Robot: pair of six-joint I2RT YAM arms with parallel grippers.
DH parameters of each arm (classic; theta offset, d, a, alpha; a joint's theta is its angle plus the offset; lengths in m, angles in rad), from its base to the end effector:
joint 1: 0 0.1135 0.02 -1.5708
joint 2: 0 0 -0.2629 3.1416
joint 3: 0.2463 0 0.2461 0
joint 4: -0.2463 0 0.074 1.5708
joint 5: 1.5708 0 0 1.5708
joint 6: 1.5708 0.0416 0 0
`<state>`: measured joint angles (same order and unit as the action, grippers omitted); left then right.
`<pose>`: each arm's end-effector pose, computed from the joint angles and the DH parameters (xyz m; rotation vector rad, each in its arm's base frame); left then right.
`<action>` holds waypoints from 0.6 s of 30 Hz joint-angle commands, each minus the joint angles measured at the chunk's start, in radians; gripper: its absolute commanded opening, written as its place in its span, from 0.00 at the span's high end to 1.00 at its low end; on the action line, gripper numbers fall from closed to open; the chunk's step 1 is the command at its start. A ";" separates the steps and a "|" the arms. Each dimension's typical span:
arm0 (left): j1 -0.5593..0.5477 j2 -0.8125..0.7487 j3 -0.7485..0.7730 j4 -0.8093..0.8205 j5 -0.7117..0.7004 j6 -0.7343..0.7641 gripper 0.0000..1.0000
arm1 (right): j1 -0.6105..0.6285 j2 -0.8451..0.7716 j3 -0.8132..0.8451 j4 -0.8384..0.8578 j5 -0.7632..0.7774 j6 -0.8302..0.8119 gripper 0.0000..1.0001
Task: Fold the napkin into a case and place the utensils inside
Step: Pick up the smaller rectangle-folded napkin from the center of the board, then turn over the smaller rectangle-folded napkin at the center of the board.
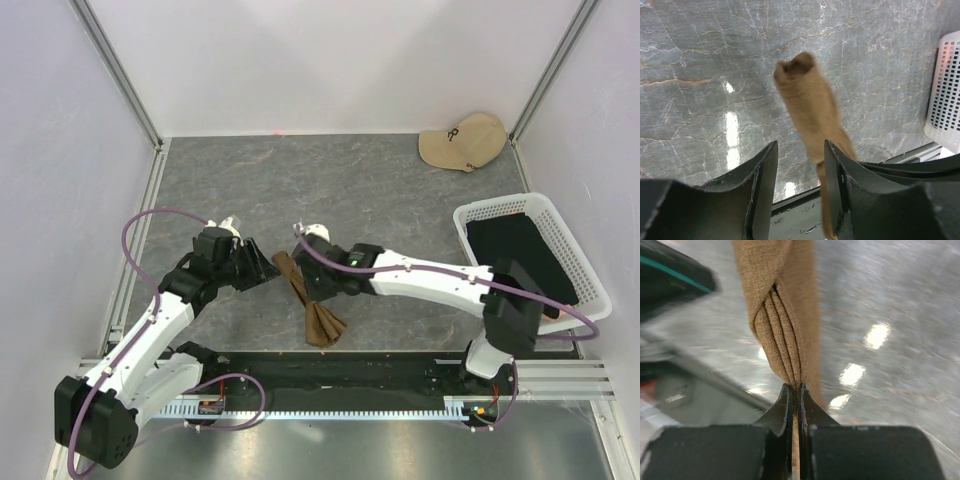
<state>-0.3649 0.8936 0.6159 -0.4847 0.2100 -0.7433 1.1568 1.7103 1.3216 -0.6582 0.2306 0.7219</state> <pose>0.1690 -0.0738 0.2315 -0.3522 2.4263 -0.7708 0.1525 0.3234 0.2398 -0.4865 2.5796 0.3884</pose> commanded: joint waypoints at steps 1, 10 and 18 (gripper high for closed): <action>0.006 -0.018 0.041 -0.015 -0.027 0.001 0.51 | -0.101 -0.077 -0.120 0.286 -0.362 -0.023 1.00; 0.006 -0.025 0.079 -0.048 -0.040 0.001 0.51 | -0.233 -0.035 -0.370 0.776 -0.770 0.048 1.00; 0.006 0.056 0.096 -0.023 0.011 0.013 0.55 | -0.370 -0.031 -0.581 1.085 -0.964 0.165 1.00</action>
<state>-0.3641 0.9043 0.6674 -0.5285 0.1879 -0.7437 0.8452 1.6859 0.8024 0.1848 -0.5812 0.8261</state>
